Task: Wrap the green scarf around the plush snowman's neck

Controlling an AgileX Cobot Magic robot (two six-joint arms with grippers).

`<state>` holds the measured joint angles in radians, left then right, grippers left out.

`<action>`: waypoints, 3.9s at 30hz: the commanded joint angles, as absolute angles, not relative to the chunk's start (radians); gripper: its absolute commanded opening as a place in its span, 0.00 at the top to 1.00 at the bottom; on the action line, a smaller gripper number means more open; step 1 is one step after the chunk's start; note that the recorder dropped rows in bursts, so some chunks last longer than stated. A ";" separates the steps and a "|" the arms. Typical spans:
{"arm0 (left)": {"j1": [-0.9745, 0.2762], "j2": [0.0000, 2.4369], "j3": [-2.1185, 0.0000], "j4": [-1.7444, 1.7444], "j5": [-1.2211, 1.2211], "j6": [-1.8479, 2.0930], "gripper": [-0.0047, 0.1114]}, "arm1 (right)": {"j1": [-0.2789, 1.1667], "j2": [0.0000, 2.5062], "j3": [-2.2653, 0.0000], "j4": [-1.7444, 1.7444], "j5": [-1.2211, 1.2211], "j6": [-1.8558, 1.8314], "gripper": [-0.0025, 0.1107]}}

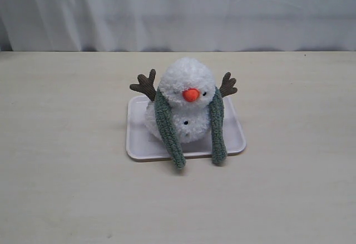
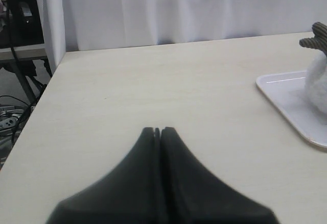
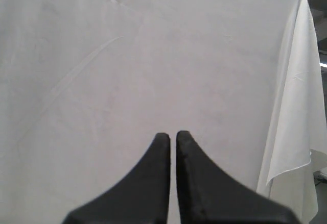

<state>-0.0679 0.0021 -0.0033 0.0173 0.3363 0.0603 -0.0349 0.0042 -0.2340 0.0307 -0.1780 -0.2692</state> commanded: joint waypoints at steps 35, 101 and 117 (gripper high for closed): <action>-0.064 0.000 0.000 0.015 0.323 0.063 0.96 | -0.045 0.000 0.000 0.043 -0.033 -0.269 0.94; -0.064 0.000 0.000 0.015 0.325 0.063 0.96 | -0.045 0.000 0.000 -0.037 0.339 -0.266 0.94; -0.064 0.000 0.000 0.015 0.323 0.063 0.96 | -0.045 0.000 0.000 -0.034 0.341 0.013 0.94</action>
